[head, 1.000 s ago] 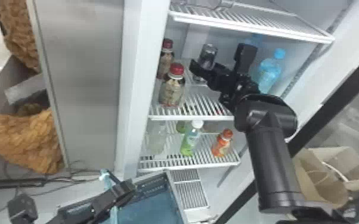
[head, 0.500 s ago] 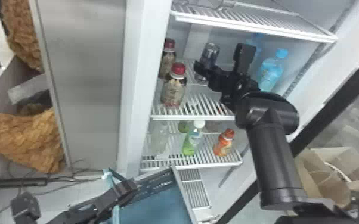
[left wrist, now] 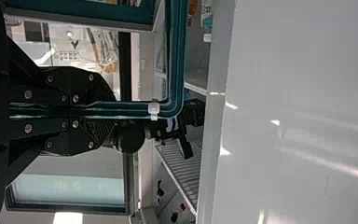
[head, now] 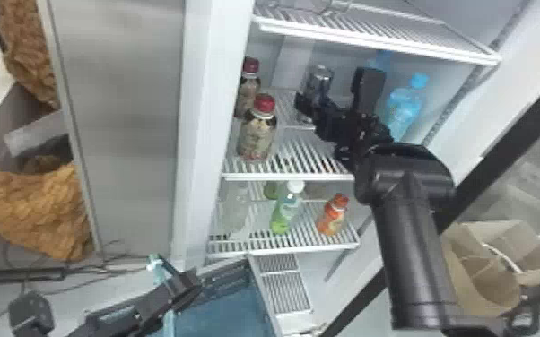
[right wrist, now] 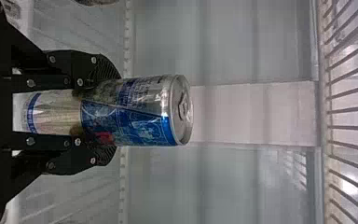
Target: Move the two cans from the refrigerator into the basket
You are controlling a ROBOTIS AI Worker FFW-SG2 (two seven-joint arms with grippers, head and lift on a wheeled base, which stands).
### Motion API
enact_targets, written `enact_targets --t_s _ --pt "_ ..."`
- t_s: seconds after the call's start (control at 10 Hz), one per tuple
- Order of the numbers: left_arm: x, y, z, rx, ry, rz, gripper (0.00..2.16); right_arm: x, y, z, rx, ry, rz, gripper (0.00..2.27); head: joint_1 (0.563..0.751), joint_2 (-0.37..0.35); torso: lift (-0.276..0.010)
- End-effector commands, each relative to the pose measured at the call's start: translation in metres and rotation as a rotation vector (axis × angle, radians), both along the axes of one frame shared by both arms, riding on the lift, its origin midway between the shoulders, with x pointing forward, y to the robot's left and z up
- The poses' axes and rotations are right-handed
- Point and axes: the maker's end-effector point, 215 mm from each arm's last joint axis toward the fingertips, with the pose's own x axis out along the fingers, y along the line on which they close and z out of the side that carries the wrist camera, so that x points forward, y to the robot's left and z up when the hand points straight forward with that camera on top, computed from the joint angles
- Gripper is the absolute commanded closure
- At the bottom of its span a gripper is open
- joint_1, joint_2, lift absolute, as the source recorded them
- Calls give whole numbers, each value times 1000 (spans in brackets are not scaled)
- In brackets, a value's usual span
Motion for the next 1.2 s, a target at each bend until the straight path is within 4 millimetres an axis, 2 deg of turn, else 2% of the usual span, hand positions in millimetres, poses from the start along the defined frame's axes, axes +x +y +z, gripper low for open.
enact_targets --t_s 0.0,0.3,0.6,1.1 --pt "0 0 -1 -3 4 1 1191 -14 3 6 -14 -11 2 1245 692 -334 -31" --pt "0 0 1 -4 0 1 1191 -41 8 11 -24 -14 6 1245 695 -339 -31" --pt "-1 1 0 -4 2 4 1191 -67 20 8 -9 -3 35 1245 695 -339 -31" --pt "0 3 -1 -6 3 10 1191 -134 44 12 -21 52 81 1245 695 -333 -31"
